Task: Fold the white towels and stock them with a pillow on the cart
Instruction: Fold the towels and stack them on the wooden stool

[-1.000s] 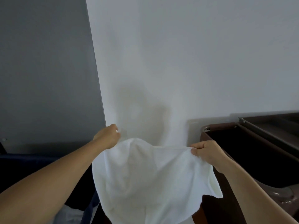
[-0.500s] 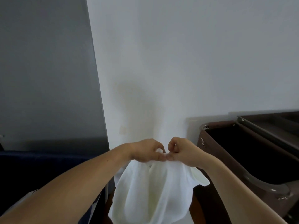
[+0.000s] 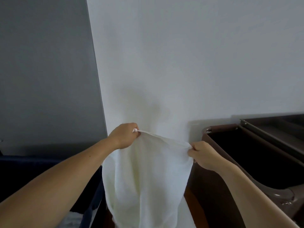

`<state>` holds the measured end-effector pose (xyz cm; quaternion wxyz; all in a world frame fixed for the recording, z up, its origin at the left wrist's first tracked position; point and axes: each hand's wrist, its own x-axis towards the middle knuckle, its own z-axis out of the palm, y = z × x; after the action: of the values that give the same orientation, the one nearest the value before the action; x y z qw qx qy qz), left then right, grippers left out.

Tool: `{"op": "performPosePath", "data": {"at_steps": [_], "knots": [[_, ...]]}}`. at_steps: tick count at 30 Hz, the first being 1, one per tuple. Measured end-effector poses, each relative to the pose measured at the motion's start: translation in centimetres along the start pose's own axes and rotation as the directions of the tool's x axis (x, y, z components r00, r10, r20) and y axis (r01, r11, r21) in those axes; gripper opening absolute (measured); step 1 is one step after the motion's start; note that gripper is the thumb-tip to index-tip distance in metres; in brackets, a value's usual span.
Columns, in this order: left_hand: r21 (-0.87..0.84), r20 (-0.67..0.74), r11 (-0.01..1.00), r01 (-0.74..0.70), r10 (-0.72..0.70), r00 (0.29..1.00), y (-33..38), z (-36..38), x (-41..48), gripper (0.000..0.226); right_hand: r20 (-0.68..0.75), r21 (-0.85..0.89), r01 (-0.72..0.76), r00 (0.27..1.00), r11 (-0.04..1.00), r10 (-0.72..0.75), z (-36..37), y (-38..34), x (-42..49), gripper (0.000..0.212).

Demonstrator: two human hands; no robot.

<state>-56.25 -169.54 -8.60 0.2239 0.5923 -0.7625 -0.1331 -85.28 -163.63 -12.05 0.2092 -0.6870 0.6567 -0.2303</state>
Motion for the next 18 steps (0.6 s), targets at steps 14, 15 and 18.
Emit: {"op": "performPosePath", "data": {"at_steps": [14, 15, 18], "knots": [[-0.138, 0.130, 0.987, 0.082, -0.064, 0.989, -0.7, 1.8, -0.3, 0.017, -0.351, 0.719, 0.105, 0.908, 0.687, 0.229, 2.1, -0.6, 0.2, 0.036], [-0.131, 0.145, 0.987, 0.093, -0.074, 0.987, -0.9, 1.9, -0.4, 0.016, -0.372, 0.778, 0.117, 0.878, 0.617, 0.302, 1.9, -0.5, 0.3, 0.033], [-0.181, 0.149, 0.968, 0.173, -0.146, 0.978, -2.1, 1.9, -0.7, 0.016, -0.510, 0.697, 0.150, 0.791, 0.701, 0.338, 0.7, 0.5, 0.9, 0.032]]}}
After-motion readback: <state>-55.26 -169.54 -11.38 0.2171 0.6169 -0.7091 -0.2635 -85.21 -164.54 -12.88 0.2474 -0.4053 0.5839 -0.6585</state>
